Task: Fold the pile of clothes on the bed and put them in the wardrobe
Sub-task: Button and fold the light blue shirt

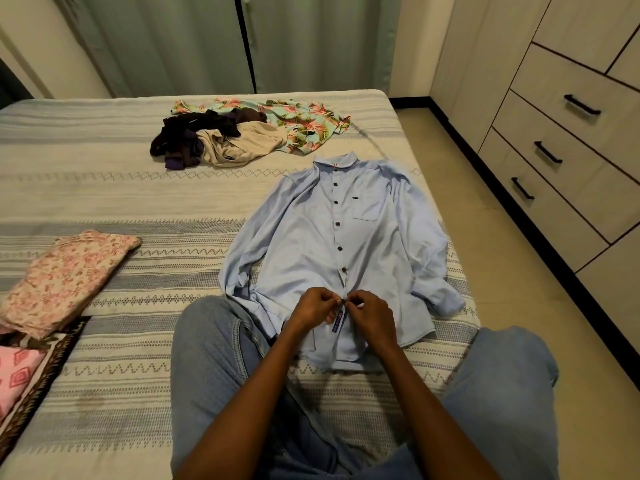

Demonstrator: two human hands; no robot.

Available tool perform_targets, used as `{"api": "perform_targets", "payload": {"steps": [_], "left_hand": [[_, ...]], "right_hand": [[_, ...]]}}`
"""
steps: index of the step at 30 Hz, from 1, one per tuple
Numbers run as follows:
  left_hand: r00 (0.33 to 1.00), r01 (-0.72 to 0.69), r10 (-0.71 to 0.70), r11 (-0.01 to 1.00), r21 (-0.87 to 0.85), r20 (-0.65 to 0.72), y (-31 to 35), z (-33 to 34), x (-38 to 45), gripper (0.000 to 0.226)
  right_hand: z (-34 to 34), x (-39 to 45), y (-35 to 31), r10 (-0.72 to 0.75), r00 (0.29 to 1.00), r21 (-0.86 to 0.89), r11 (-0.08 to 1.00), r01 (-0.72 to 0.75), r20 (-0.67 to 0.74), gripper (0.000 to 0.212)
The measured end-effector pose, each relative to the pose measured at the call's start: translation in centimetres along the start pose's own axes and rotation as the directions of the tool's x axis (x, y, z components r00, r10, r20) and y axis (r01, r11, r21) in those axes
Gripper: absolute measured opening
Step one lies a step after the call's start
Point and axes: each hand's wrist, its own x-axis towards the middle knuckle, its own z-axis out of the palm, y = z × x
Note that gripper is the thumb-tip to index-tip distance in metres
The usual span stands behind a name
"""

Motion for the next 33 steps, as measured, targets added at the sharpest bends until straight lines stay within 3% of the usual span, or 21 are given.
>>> {"api": "perform_targets", "payload": {"steps": [10,23,33], "left_hand": [[0.998,0.053,-0.057,0.987,-0.151,-0.019,-0.3,0.4,0.1,0.015],[0.986,0.164,-0.156,0.891,-0.424,0.053,0.7,-0.2,-0.5,0.01],[0.968,0.247,-0.228,0.77,-0.588,0.108,0.4,-0.2,-0.5,0.017]], "right_hand": [[0.4,-0.8,-0.2,-0.045,0.995,-0.03,0.999,0.043,-0.09,0.016],[0.2,1.3,1.5,-0.237,0.969,-0.157,0.962,0.224,-0.071,0.018],[0.8,1.4,1.7,-0.45,0.876,-0.233,0.883,0.408,-0.17,0.01]]}}
